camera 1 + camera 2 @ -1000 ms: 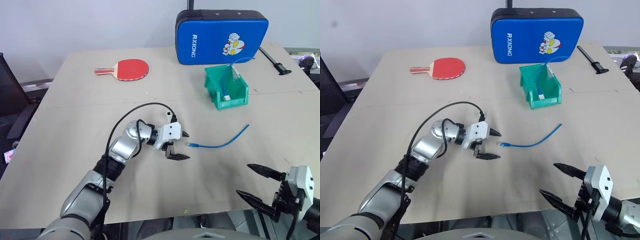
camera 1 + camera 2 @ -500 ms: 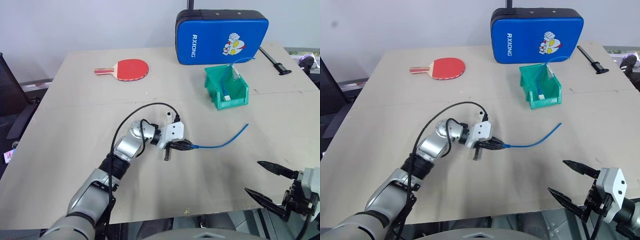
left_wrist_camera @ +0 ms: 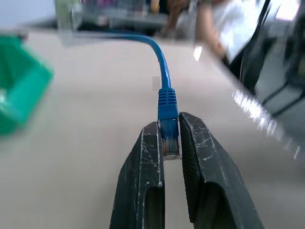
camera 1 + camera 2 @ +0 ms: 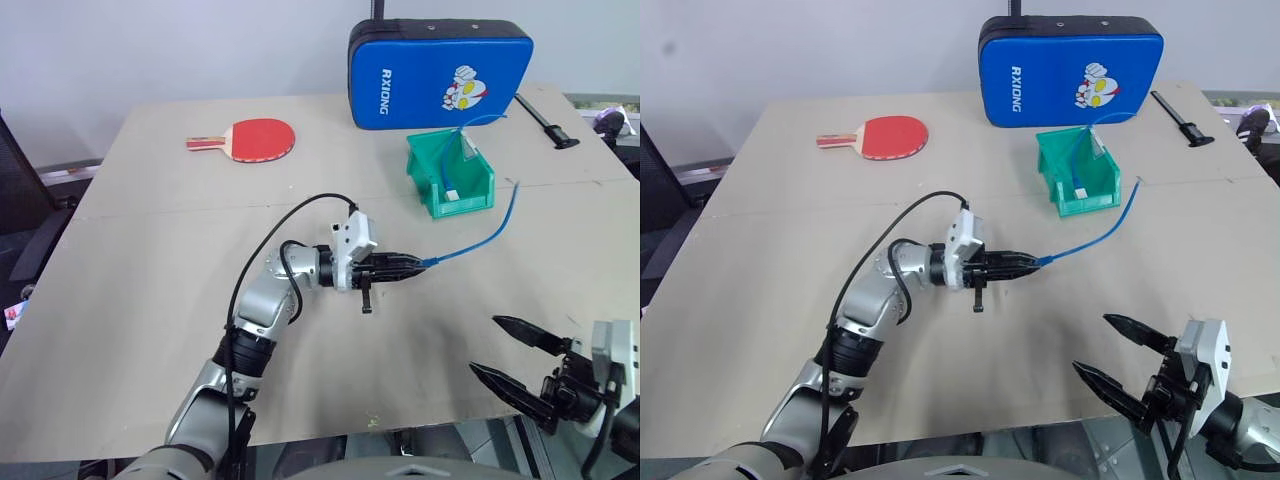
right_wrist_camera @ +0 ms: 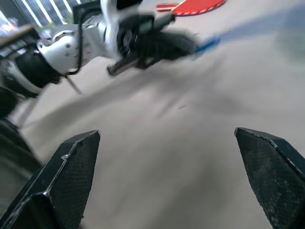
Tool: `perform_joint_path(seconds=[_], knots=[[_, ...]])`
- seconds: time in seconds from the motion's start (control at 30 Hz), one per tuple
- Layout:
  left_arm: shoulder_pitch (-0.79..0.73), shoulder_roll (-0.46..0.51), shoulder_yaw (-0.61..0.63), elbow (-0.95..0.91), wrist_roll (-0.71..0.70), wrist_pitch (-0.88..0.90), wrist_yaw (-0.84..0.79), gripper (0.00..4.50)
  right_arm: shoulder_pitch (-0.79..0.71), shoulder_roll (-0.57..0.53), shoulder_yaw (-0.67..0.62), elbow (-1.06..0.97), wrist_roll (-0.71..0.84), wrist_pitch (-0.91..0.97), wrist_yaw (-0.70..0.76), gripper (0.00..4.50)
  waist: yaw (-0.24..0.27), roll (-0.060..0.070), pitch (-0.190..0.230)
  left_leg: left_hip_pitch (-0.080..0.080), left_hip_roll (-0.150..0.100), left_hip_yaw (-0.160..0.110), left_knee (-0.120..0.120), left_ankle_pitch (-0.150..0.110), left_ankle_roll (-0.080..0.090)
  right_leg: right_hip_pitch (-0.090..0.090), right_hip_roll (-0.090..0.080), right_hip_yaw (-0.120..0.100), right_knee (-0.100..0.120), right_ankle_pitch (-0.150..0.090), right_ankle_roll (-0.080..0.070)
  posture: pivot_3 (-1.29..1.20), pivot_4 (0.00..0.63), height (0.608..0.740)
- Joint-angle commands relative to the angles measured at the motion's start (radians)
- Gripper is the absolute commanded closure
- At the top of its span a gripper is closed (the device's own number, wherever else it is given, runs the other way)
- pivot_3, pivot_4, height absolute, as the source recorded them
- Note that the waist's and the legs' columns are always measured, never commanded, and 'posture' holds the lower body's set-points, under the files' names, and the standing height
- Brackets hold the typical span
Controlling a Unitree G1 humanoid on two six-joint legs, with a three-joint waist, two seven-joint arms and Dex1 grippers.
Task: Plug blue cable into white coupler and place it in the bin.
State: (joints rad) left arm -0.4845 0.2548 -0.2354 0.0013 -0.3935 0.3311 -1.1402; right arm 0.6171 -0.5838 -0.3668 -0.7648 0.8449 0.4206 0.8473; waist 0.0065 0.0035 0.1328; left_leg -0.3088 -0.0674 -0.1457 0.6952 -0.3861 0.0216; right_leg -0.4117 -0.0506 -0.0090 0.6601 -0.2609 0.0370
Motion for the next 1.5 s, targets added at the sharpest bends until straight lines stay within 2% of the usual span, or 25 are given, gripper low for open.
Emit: perform_joint_path(seconds=[0.03, 0.1, 0.2, 0.3, 0.5, 0.53, 0.6, 0.7, 0.77, 0.8, 0.83, 0.87, 1.03, 1.1, 1.27, 1.33, 1.37, 1.5], knots=[[0.017, 0.006, 0.015, -0.111, -0.112, 0.108, -0.011, 4.49, -0.147, 0.031, 0.067, -0.036, 0.101, 0.059, -0.144, 0.00, -0.002, 0.000, 0.000, 0.000, 0.000, 0.000, 0.000, 0.000, 0.000, 0.000, 0.000, 0.000, 0.000, 0.000, 0.000, 0.00, 0.150, 0.740], [0.017, 0.020, 0.019, -0.159, -0.190, 0.200, -0.030, 4.49, -0.310, 0.081, 0.113, -0.016, 0.225, 0.095, -0.270, 0.00, 0.001, 0.000, 0.000, 0.000, 0.000, 0.000, 0.000, 0.000, 0.000, 0.000, 0.000, 0.000, 0.001, 0.001, -0.001, 0.00, 0.150, 0.740], [0.004, 0.019, 0.038, -0.194, -0.272, 0.284, -0.019, 4.49, -0.449, 0.111, 0.156, 0.018, 0.372, 0.147, -0.364, 0.00, 0.005, 0.001, 0.000, 0.000, 0.000, -0.001, 0.000, 0.000, 0.000, 0.000, 0.000, 0.000, 0.001, 0.002, -0.003, 0.00, 0.150, 0.740], [-0.005, 0.010, 0.058, -0.218, -0.324, 0.334, 0.013, 4.49, -0.518, 0.115, 0.188, 0.042, 0.438, 0.176, -0.402, 0.00, 0.010, 0.000, 0.000, -0.001, 0.000, -0.003, 0.001, 0.000, 0.000, 0.000, 0.000, -0.003, -0.001, 0.002, -0.003, 0.00, 0.150, 0.740], [-0.005, -0.014, 0.096, -0.246, -0.397, 0.389, 0.077, 4.49, -0.561, 0.115, 0.201, 0.062, 0.475, 0.182, -0.412, 0.00, 0.005, 0.000, 0.000, -0.002, 0.000, -0.001, 0.004, 0.000, 0.000, 0.000, 0.000, -0.003, -0.004, 0.002, -0.003, 0.00, 0.150, 0.740], [-0.004, -0.014, 0.094, -0.251, -0.403, 0.394, 0.081, 4.50, -0.567, 0.115, 0.202, 0.065, 0.477, 0.182, -0.412, 0.59, 0.005, 0.000, 0.000, -0.002, 0.000, -0.001, 0.004, 0.000, 0.000, 0.000, 0.000, -0.003, -0.004, 0.002, -0.003, 0.00, 0.150, 0.740], [-0.001, -0.012, 0.089, -0.258, -0.412, 0.401, 0.085, 4.50, -0.573, 0.111, 0.204, 0.067, 0.479, 0.184, -0.406, 1.19, 0.005, 0.000, 0.000, -0.002, 0.000, -0.001, 0.004, 0.000, 0.000, 0.000, 0.001, -0.003, -0.003, 0.002, -0.003, 0.00, 0.150, 0.740], [0.002, -0.010, 0.085, -0.263, -0.424, 0.412, 0.089, 4.50, -0.578, 0.109, 0.204, 0.071, 0.482, 0.185, -0.400, 2.51, 0.006, 0.000, 0.000, -0.002, 0.000, -0.001, 0.004, 0.000, 0.000, 0.000, 0.001, -0.003, -0.002, 0.002, -0.003, 0.00, 0.150, 0.740], [0.003, -0.008, 0.084, -0.264, -0.436, 0.425, 0.094, 4.50, -0.583, 0.109, 0.202, 0.072, 0.485, 0.182, -0.395, 3.44, 0.005, 0.000, 0.000, -0.002, 0.000, -0.001, 0.004, 0.000, 0.000, 0.000, 0.001, -0.003, -0.002, 0.002, -0.003, 0.00, 0.150, 0.740], [0.003, -0.009, 0.086, -0.263, -0.440, 0.432, 0.098, 4.50, -0.584, 0.106, 0.201, 0.073, 0.486, 0.183, -0.391, 4.19, 0.005, 0.000, 0.000, -0.002, 0.000, -0.001, 0.004, 0.000, 0.000, 0.000, 0.001, -0.003, -0.002, 0.002, -0.003, 0.00, 0.150, 0.740], [0.003, -0.011, 0.087, -0.262, -0.443, 0.438, 0.104, 4.50, -0.585, 0.105, 0.201, 0.072, 0.488, 0.183, -0.386, 4.22, 0.005, 0.000, 0.000, -0.002, 0.000, -0.001, 0.004, 0.000, 0.000, 0.000, 0.001, -0.003, -0.002, 0.002, -0.003, 0.00, 0.150, 0.740], [0.003, -0.012, 0.088, -0.260, -0.443, 0.440, 0.108, 4.50, -0.587, 0.103, 0.201, 0.072, 0.491, 0.184, -0.383, 4.44, 0.005, 0.000, 0.000, -0.002, 0.000, -0.001, 0.004, 0.000, 0.000, -0.001, 0.001, -0.003, -0.002, 0.002, -0.003, 0.00, 0.150, 0.740], [0.003, -0.007, 0.088, -0.248, -0.436, 0.450, 0.137, 4.50, -0.590, 0.092, 0.206, 0.063, 0.508, 0.189, -0.369, 4.44, 0.006, 0.000, 0.000, -0.002, 0.000, -0.001, 0.004, 0.000, 0.000, -0.001, 0.001, -0.002, -0.003, 0.002, -0.003, 0.00, 0.150, 0.740], [0.004, 0.000, 0.080, -0.251, -0.430, 0.448, 0.133, 3.51, -0.589, 0.088, 0.210, 0.064, 0.504, 0.191, -0.370, 4.50, 0.006, 0.000, 0.000, -0.002, 0.000, -0.001, 0.004, 0.000, 0.000, -0.001, 0.001, -0.002, -0.003, 0.002, -0.003, 0.00, 0.150, 0.740], [0.017, -0.010, 0.091, -0.267, -0.427, 0.418, 0.156, 1.45, -0.595, 0.087, 0.210, 0.074, 0.503, 0.188, -0.371, 4.50, 0.006, 0.000, 0.000, -0.002, 0.000, -0.001, 0.004, 0.000, 0.000, -0.001, 0.001, -0.002, -0.003, 0.002, -0.003, 0.00, 0.150, 0.740], [0.030, -0.005, 0.098, -0.280, -0.425, 0.405, 0.160, 0.36, -0.600, 0.088, 0.207, 0.082, 0.505, 0.186, -0.373, 4.50, 0.006, 0.000, 0.000, -0.002, 0.000, -0.001, 0.004, 0.000, 0.000, -0.001, 0.001, -0.002, -0.003, 0.002, -0.003, 0.00, 0.150, 0.740], [0.041, 0.006, 0.105, -0.292, -0.426, 0.399, 0.160, 0.10, -0.603, 0.087, 0.203, 0.088, 0.503, 0.184, -0.374, 4.50, 0.006, 0.000, 0.000, -0.002, 0.000, -0.001, 0.004, 0.000, 0.000, -0.001, 0.001, -0.002, -0.003, 0.002, -0.003, 0.00, 0.150, 0.740], [0.110, 0.069, 0.161, -0.354, -0.444, 0.409, 0.194, 0.10, -0.614, 0.080, 0.178, 0.111, 0.470, 0.166, -0.372, 4.50, 0.001, 0.001, 0.001, -0.001, 0.000, -0.001, 0.002, 0.000, 0.000, -0.002, 0.001, -0.002, -0.003, 0.002, -0.003, 0.00, 0.150, 0.740]])
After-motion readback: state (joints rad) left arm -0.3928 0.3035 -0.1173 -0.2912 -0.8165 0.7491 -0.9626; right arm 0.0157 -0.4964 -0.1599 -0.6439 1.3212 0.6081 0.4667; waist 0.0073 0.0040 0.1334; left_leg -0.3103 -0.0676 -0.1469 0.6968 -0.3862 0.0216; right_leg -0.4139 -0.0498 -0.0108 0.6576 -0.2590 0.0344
